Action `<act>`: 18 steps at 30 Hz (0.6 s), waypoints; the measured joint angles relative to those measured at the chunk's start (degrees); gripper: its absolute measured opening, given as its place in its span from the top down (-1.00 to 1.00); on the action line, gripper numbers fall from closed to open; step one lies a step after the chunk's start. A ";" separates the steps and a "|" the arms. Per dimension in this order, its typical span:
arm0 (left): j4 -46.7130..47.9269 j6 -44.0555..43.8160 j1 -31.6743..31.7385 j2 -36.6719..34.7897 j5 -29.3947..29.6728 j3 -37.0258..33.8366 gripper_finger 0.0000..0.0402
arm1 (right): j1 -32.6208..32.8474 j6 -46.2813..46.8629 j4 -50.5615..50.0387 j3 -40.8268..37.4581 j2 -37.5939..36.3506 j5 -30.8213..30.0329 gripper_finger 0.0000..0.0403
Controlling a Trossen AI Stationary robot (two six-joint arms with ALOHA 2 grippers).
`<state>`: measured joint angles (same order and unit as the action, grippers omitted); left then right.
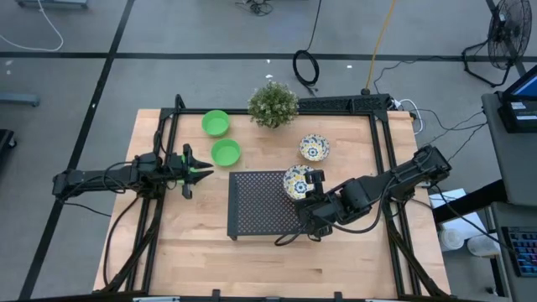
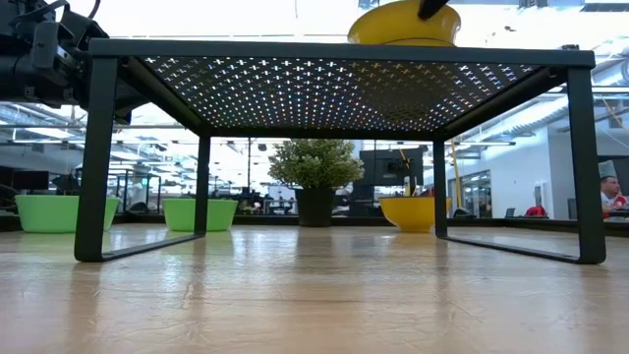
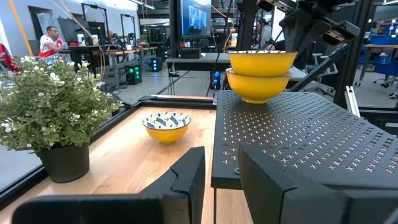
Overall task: Pick & Place Mini bowls
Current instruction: Stack the right white patterned bowl on top of the white patterned bowl on the shelf
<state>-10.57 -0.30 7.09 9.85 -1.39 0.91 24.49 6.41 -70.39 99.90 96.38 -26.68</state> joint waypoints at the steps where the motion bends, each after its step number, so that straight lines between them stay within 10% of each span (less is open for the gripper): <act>1: 0.00 0.00 0.00 0.00 0.00 0.00 0.51 | 0.00 0.01 -0.02 0.00 0.00 0.00 1.00; 18: 0.01 0.00 0.02 0.00 0.00 0.00 0.51 | 0.00 -0.01 0.53 0.00 0.00 0.00 1.00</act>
<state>-10.56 -0.30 7.11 9.85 -1.39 0.91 24.49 6.40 -69.86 99.90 96.38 -26.68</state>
